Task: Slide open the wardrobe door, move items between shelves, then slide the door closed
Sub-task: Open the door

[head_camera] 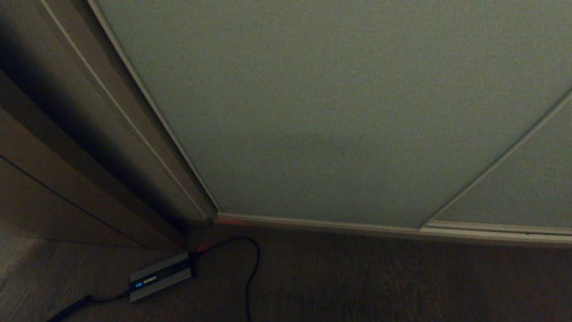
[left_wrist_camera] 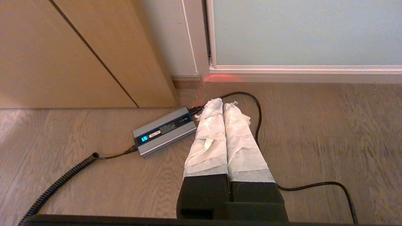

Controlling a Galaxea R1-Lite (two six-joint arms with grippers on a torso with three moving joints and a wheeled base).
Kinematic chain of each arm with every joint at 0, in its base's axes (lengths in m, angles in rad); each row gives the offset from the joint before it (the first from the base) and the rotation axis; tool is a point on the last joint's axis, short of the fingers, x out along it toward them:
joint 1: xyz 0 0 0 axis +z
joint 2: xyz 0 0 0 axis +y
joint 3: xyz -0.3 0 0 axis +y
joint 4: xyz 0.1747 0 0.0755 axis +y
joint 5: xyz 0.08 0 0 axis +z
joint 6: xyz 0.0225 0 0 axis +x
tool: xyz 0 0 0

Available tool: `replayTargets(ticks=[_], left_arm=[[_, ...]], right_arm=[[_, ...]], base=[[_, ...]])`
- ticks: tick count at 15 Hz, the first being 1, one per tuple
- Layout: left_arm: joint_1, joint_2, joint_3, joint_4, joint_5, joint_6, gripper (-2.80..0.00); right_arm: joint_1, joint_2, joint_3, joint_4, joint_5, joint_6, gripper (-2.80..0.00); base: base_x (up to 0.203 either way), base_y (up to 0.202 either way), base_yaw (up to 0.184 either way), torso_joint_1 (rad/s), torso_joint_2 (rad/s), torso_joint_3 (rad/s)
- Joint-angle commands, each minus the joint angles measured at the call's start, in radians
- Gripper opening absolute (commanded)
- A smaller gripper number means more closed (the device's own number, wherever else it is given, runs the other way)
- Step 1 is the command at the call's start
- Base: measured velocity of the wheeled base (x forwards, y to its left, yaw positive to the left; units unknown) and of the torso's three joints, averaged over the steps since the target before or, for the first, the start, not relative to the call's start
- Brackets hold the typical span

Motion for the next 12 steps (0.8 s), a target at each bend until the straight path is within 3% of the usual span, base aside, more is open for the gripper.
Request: replayTargets(ticks=[1,12], left_arm=[[0.000,0.002,0.000,0.000,0.000,0.000,-2.80],[-0.001,0.002,0.000,0.000,0.000,0.000,-2.80]], right_arm=[[-0.001,0.000,0.003,0.000,0.000,-0.001,-2.80],[0.000,0.001,0.004,0.000,0.000,-0.001,-2.80]], base=[[0.000,0.000,0.000,0.000,0.00,0.000],[0.000,0.000,0.000,0.000,0.00,0.000]])
